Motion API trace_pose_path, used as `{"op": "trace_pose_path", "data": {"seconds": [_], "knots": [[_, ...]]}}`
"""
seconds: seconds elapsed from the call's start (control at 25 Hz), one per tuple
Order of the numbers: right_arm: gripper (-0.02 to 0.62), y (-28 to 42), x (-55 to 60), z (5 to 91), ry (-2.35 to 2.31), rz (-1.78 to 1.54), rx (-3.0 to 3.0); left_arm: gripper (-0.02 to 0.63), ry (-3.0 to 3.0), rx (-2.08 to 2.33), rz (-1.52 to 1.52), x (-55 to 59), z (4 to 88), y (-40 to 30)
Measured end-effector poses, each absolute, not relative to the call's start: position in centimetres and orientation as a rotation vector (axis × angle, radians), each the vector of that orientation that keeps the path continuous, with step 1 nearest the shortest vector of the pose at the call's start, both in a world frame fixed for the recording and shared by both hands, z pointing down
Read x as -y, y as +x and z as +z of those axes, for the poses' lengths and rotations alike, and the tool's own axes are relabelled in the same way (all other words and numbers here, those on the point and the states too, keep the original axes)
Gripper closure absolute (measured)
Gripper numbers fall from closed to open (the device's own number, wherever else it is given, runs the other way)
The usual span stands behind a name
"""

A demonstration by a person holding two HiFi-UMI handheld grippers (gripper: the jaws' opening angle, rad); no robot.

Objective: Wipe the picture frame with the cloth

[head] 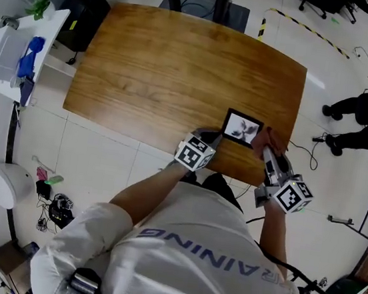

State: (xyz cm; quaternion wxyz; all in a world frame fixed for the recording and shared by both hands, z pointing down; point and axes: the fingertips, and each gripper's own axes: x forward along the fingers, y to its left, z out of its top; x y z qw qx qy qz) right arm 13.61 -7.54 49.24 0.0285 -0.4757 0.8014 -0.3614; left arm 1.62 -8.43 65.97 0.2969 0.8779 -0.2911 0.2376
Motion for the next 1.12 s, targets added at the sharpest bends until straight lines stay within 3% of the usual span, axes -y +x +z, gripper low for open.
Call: {"op": "trace_pose_path", "data": {"seconds": [0.52, 0.92, 1.12], "knots": [[0.48, 11.5, 11.9, 54.0, -1.283, -1.287, -2.545, 0.598, 2.26, 0.769, 0.752, 8.8, 68.8, 3.1], [0.48, 4.5, 15.2, 63.4, -1.176, -1.658, -2.636, 0.6, 2.213, 0.783, 0.676, 8.9, 68.6, 3.3], [0.48, 4.7, 15.6, 66.1, -1.243, -1.784, -2.547, 0.6, 2.209, 0.778, 0.657, 9.1, 68.3, 3.2]]}}
